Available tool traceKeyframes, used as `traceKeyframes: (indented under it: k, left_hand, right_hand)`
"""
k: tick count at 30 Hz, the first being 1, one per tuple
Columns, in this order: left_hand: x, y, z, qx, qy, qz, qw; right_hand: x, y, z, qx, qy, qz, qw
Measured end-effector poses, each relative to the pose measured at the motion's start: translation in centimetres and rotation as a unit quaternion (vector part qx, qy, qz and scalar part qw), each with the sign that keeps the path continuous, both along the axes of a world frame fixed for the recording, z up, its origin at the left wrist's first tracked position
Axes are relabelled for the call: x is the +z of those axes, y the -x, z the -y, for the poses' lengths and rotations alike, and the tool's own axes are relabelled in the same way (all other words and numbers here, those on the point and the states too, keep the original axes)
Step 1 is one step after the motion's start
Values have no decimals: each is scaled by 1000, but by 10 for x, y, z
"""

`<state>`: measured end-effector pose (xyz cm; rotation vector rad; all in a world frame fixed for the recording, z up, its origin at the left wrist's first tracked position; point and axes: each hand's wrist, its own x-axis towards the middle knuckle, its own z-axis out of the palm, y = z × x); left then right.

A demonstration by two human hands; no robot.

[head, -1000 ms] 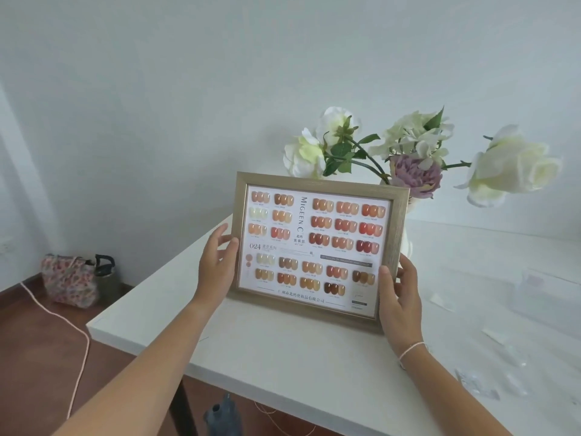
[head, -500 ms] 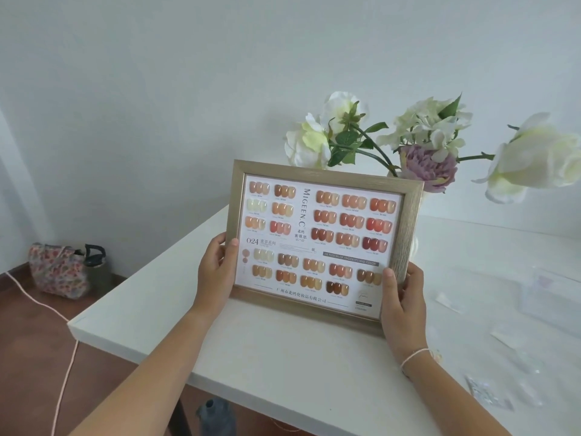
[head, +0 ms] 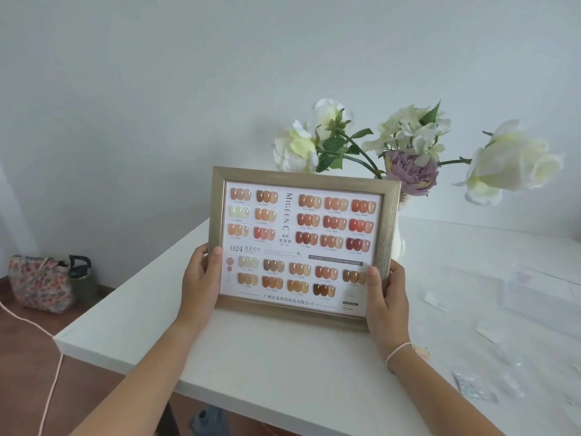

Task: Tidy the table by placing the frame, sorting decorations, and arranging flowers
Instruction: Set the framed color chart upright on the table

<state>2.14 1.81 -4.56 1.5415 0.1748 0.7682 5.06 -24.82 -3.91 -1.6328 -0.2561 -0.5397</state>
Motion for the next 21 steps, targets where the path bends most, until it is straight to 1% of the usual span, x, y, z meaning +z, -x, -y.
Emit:
traceKeyframes:
  k: [4,9,13,17,21]
  left_hand:
    - [3,13,-17,2,5,5,1000]
    - [15,33,-55,20,3,24,1000]
    - [25,44,-92,50,-2,35,998]
    - [36,45,-126,78,-4,37,996]
    - [38,36,-155,116,-3,22,993]
  right_hand:
    - [6,-1,-15,37,-3,2,999]
    - [20,-1,-56,102,-19,-3,995]
    - [31,-6,-94,142,-12,-4,990]
    - [41,-19,-131,176,-14,-24,984]
    - [44,-38,-165,201,-19,-49,978]
